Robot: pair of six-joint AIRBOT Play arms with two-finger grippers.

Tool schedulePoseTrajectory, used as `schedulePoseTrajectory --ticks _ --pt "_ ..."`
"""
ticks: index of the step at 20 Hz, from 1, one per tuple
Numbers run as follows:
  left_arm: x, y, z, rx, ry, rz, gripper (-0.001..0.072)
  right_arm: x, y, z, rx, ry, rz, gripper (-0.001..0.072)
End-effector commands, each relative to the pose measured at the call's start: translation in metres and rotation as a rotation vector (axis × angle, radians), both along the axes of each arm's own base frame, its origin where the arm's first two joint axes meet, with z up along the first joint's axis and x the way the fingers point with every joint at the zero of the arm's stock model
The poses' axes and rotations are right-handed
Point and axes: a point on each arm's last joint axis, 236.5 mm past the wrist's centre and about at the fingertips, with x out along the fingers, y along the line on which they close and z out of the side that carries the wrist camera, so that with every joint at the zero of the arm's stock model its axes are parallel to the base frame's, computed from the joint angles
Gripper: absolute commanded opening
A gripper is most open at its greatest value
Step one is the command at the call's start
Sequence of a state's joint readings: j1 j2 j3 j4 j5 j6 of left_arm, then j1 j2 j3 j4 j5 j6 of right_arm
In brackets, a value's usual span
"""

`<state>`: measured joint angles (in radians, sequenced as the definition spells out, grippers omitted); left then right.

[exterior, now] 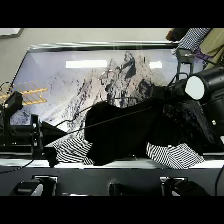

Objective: Fold the clothes and pants, and hang the long-sleeved shirts on hangers.

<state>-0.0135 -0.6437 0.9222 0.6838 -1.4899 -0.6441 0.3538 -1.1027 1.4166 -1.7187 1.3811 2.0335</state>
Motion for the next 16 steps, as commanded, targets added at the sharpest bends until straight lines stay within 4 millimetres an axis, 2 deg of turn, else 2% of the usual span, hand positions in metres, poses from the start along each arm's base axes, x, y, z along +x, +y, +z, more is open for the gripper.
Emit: schedulePoseTrajectory --ticks 1,6,9,11,14,16 --pt "0.005 0.000 -0.001 0.001 -0.010 0.002 0.0025 -0.002 -0.002 0.005 -0.006 -0.012 0.002 0.0035" --pt "0.005 0.000 -0.002 0.002 -0.007 0.000 0.0025 -0.008 -0.015 0.009 -0.039 -0.013 -0.025 0.0035" --pt "0.005 0.000 -0.003 0.002 -0.004 -0.001 0.0026 -0.007 -0.004 0.010 -0.003 -0.021 0.005 0.0035" --pt "0.007 -0.003 -0.006 0.001 0.015 -0.013 0.0026 -0.006 0.013 0.016 0.056 -0.043 0.051 0.0036" --pt "0.000 -0.022 -0.017 0.006 0.042 -0.106 0.0026 -0.008 0.023 0.029 0.107 -0.084 0.071 0.0036" --pt "0.009 -0.039 -0.020 -0.006 0.029 -0.116 0.0026 -0.016 0.026 0.032 0.119 -0.077 0.095 0.0036"
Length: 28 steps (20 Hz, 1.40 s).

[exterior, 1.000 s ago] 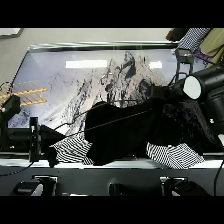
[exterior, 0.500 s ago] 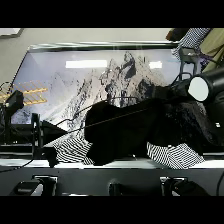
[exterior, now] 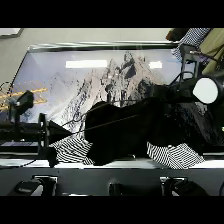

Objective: Fold the clothes and pants, and hang the long-sleeved shirts on hangers.

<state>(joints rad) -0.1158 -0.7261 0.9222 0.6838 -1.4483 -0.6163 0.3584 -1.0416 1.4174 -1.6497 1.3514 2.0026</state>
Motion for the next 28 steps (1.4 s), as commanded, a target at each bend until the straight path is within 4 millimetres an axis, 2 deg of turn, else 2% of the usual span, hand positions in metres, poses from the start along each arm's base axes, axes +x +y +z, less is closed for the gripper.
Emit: schedulePoseTrajectory --ticks 1,3,6,9,15,17,18,21,24,28 --pt "0.014 -0.025 -0.007 -0.018 -0.020 -0.019 0.0026 -0.011 0.012 0.012 0.048 -0.010 0.050 0.0036" --pt "0.025 -0.038 -0.013 -0.026 -0.024 -0.011 0.0026 -0.020 0.010 0.025 0.049 -0.031 0.067 0.0036" --pt "0.027 -0.054 -0.031 -0.014 0.019 -0.042 0.0026 -0.034 0.004 0.053 0.060 -0.073 0.069 0.0036" --pt "0.028 -0.067 -0.044 -0.002 0.043 -0.066 0.0026 -0.049 -0.001 0.068 0.056 -0.066 0.072 0.0036" --pt "0.041 -0.057 -0.049 0.027 0.022 -0.033 0.0026 -0.059 -0.038 0.101 -0.047 -0.116 0.008 0.0036" --pt "0.040 -0.060 -0.046 0.025 -0.006 -0.057 0.0026 -0.059 -0.036 0.100 -0.043 -0.110 0.010 0.0036" --pt "0.040 -0.064 -0.046 0.022 -0.014 -0.060 0.0026 -0.059 -0.030 0.098 -0.025 -0.101 0.028 0.0036" --pt "0.036 -0.087 -0.041 -0.011 -0.056 -0.087 0.0026 -0.058 -0.014 0.090 0.012 -0.062 0.068 0.0036" --pt "0.037 -0.115 -0.026 -0.108 -0.080 -0.085 0.0026 -0.050 -0.010 0.080 0.003 -0.032 0.069 0.0036" --pt "0.042 -0.131 -0.021 -0.143 -0.107 -0.056 0.0026 -0.048 0.003 0.072 0.032 0.005 0.099 0.0036"
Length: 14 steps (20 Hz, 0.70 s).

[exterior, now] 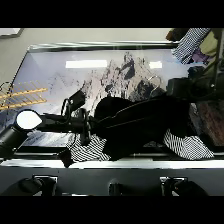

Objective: Fold the clothes and pants, and hang the long-sleeved shirts on hangers.

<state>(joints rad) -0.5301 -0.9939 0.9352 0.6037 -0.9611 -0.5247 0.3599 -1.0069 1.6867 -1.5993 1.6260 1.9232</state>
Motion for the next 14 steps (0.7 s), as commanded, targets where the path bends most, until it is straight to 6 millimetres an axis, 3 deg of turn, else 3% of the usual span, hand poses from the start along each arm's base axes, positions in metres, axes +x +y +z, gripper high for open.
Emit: schedulePoseTrajectory --ticks 1,8,14 --pt "0.004 -0.018 0.005 -0.047 -0.014 0.022 0.0026 0.002 0.009 -0.006 0.017 0.026 0.021 0.0036" --pt "0.010 -0.038 -0.006 -0.065 0.005 0.047 0.0026 -0.007 0.033 -0.004 0.099 0.052 0.088 0.0036" --pt "0.009 -0.042 -0.003 -0.076 0.006 0.050 0.0026 -0.004 0.022 -0.006 0.058 0.044 0.066 0.0036"
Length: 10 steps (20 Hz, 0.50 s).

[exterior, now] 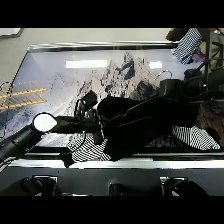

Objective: Fold the clothes and pants, and hang the long-sleeved shirts on hangers.

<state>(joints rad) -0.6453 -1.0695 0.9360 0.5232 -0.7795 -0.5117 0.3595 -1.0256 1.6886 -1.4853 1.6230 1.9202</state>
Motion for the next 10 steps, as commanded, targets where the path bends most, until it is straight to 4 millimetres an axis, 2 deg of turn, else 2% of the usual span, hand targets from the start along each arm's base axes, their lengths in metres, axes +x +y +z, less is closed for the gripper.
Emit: schedulePoseTrajectory --ticks 1,2,4,5,8,9,10 --pt "0.003 -0.002 0.002 -0.012 -0.001 0.013 0.0026 0.001 -0.008 -0.003 -0.035 0.001 -0.010 0.0048" --pt "0.002 -0.002 0.002 -0.012 -0.001 0.012 0.0026 0.001 -0.012 -0.004 -0.052 0.006 -0.017 0.0115" --pt "0.002 -0.002 0.003 -0.013 -0.001 0.012 0.0025 -0.006 -0.018 -0.009 -0.082 0.037 -0.018 0.0341" --pt "0.002 -0.002 0.003 -0.013 -0.002 0.012 0.0025 -0.011 -0.020 -0.010 -0.097 0.047 -0.002 0.0431" --pt "0.003 -0.002 0.003 -0.011 -0.019 0.008 0.0025 -0.016 -0.028 0.003 -0.120 -0.019 0.021 0.0555" --pt "0.003 -0.002 0.003 -0.010 -0.019 0.009 0.0025 -0.013 -0.039 0.014 -0.144 -0.079 -0.004 0.0596" --pt "0.004 -0.002 0.003 -0.010 -0.019 0.010 0.0025 -0.009 -0.062 0.028 -0.187 -0.148 -0.074 0.0653"
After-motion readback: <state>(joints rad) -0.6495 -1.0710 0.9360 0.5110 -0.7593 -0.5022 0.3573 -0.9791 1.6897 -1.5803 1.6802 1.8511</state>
